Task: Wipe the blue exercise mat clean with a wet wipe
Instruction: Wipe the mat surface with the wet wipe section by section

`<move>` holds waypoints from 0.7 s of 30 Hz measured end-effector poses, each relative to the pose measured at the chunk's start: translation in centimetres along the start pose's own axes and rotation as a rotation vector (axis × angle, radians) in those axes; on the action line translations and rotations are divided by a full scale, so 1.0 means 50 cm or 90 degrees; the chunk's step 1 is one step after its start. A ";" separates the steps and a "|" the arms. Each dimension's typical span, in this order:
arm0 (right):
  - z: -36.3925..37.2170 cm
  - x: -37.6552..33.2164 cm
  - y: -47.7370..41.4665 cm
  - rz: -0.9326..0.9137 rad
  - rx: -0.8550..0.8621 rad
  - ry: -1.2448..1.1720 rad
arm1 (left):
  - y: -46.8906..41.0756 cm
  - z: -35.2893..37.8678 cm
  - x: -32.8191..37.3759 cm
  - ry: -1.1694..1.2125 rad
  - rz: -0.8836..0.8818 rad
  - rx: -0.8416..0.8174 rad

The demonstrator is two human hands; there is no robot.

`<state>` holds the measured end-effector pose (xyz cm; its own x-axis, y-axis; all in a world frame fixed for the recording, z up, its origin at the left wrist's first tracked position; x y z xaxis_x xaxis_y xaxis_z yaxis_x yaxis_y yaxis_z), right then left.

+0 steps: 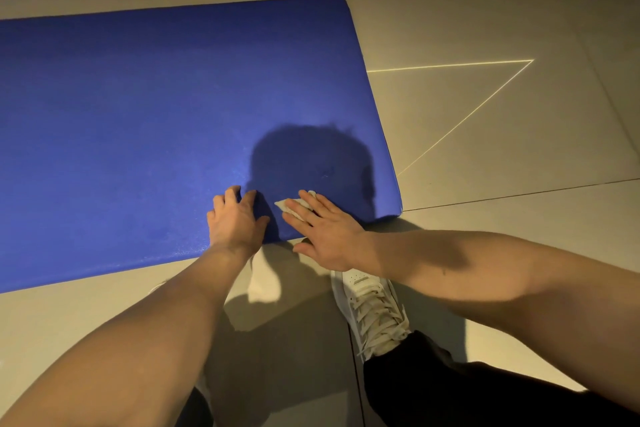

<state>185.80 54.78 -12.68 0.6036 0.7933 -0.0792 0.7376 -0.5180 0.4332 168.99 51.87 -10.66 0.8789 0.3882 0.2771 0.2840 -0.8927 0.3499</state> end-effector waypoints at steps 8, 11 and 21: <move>-0.027 0.178 -0.032 0.290 0.025 -0.102 | -0.015 -0.013 -0.002 -0.018 0.006 0.003; -0.027 0.120 -0.051 0.229 0.024 -0.147 | -0.023 -0.010 -0.012 -0.020 -0.016 -0.016; -0.051 0.117 -0.090 0.106 0.037 -0.048 | -0.034 -0.007 -0.021 -0.024 -0.027 -0.037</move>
<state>185.21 62.57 -12.79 0.7380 0.6702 -0.0784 0.6406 -0.6592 0.3938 167.44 53.05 -11.25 0.8806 0.4160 0.2271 0.2998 -0.8601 0.4127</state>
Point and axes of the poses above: each hand's wrist, its own y-axis away from the middle knuckle, its own z-axis out of the palm, x = y × z, the point moved 8 cm from there along -y, towards the middle knuckle, and after that the axes turned 8 degrees about z, right-handed, at the moved point
